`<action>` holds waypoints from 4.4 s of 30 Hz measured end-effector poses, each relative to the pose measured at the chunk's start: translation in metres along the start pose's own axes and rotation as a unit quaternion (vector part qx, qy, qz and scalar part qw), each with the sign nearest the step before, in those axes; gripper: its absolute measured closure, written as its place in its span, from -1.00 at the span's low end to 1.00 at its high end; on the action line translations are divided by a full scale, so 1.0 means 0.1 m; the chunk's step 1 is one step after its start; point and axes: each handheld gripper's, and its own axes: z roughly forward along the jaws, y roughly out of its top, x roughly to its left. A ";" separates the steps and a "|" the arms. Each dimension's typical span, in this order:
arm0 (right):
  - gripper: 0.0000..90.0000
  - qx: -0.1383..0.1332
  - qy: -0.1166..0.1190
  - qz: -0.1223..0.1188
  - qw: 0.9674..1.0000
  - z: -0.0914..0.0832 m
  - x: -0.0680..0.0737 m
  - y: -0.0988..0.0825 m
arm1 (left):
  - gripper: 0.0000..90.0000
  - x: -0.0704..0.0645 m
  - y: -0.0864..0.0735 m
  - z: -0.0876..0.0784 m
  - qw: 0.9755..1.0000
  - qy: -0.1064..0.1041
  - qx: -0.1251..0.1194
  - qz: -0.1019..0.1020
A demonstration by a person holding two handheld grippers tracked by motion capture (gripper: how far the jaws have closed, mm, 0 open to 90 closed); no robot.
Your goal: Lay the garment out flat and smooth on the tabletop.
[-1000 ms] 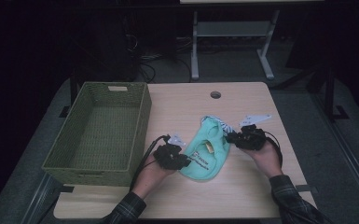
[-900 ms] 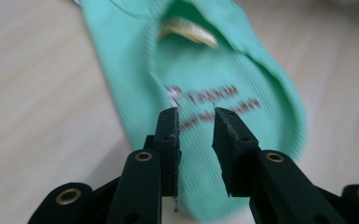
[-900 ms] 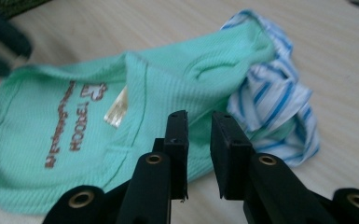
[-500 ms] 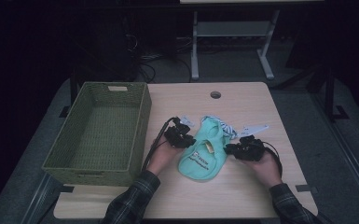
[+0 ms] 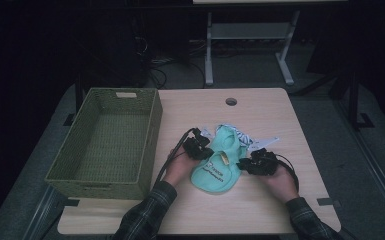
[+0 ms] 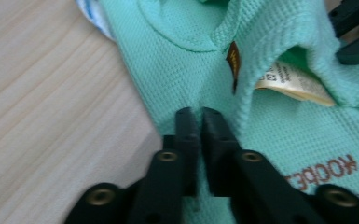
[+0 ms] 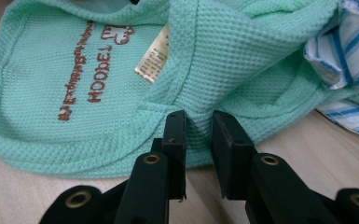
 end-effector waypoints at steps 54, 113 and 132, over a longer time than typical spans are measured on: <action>0.68 0.004 -0.003 0.000 1.000 -0.04 -0.07 -0.03 | 1.00 0.07 -0.08 -0.06 0.999 -0.007 -0.006 -0.039; 0.78 -0.013 0.020 -0.021 0.999 0.38 -0.07 0.42 | 0.99 -0.41 -0.33 -0.26 0.998 -0.068 0.008 -0.006; 0.66 -0.025 0.008 0.034 0.999 0.33 -0.50 0.61 | 0.99 -0.41 -0.33 -0.27 0.998 -0.065 0.010 -0.001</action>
